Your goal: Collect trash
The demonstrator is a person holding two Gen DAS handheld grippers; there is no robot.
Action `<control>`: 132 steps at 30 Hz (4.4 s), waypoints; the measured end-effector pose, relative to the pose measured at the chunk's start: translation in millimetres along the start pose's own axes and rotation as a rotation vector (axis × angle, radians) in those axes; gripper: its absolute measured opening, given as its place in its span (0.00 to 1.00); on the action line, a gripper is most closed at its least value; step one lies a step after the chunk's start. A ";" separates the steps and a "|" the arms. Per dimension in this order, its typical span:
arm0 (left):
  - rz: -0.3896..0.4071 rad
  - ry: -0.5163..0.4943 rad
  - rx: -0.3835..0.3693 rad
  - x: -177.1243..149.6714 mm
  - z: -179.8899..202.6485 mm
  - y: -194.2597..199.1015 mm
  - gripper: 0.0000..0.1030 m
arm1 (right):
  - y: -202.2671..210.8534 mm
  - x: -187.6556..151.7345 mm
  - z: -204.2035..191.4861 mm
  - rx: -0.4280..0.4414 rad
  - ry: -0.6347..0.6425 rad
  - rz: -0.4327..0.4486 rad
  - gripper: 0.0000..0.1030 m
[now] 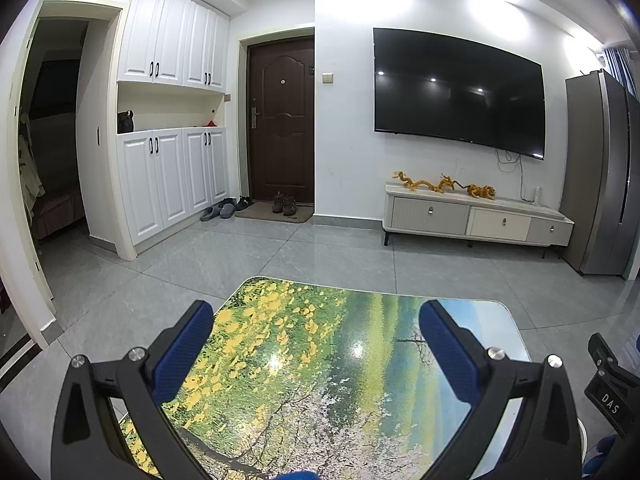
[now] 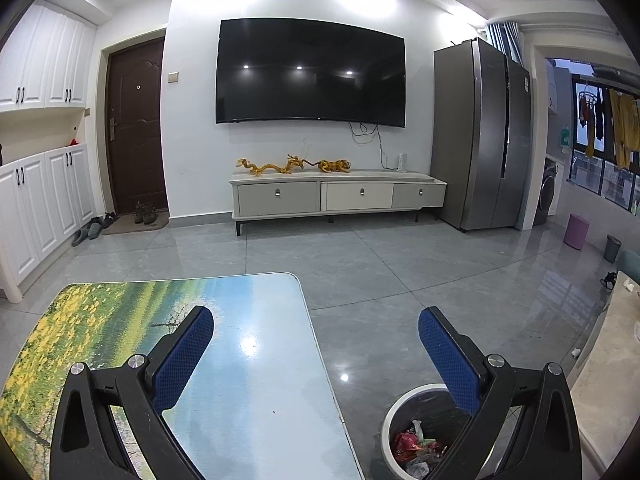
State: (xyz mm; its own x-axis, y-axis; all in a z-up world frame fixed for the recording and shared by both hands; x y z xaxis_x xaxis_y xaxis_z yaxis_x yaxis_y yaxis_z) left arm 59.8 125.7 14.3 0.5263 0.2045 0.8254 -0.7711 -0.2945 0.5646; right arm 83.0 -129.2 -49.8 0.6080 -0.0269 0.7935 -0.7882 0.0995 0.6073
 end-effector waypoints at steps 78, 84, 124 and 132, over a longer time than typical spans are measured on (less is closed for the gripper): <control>-0.001 -0.032 -0.013 -6.0 -2.5 -8.6 1.00 | -0.1 -7.8 -11.0 -0.048 0.049 0.024 1.00; -0.006 -0.035 -0.016 -4.6 -0.8 -12.3 1.00 | 0.0 -7.9 -10.7 -0.049 0.048 0.024 1.00; -0.027 -0.029 -0.029 -5.9 -5.9 -22.1 1.00 | 1.0 -8.1 -9.9 -0.054 0.049 0.028 1.00; -0.028 -0.028 -0.029 -5.5 -6.0 -21.7 1.00 | 3.9 -3.4 -6.3 -0.057 0.047 0.034 1.00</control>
State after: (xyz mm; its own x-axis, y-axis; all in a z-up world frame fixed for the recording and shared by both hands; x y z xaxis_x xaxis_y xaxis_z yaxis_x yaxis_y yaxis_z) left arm 71.5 136.5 -2.5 0.5570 0.1864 0.8093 -0.7660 -0.2613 0.5873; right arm 78.5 -122.4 -50.4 0.5857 0.0239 0.8102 -0.8027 0.1558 0.5757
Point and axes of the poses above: each gripper's, at about its wrist camera, not at the fingertips, and y roughly against the way its jaws point, z to its right, x to its top, the point moved 2 cm from there along -y, roughly the way its jaws point, and after that the axes turned 13 degrees about -z, right-handed, at the moved point
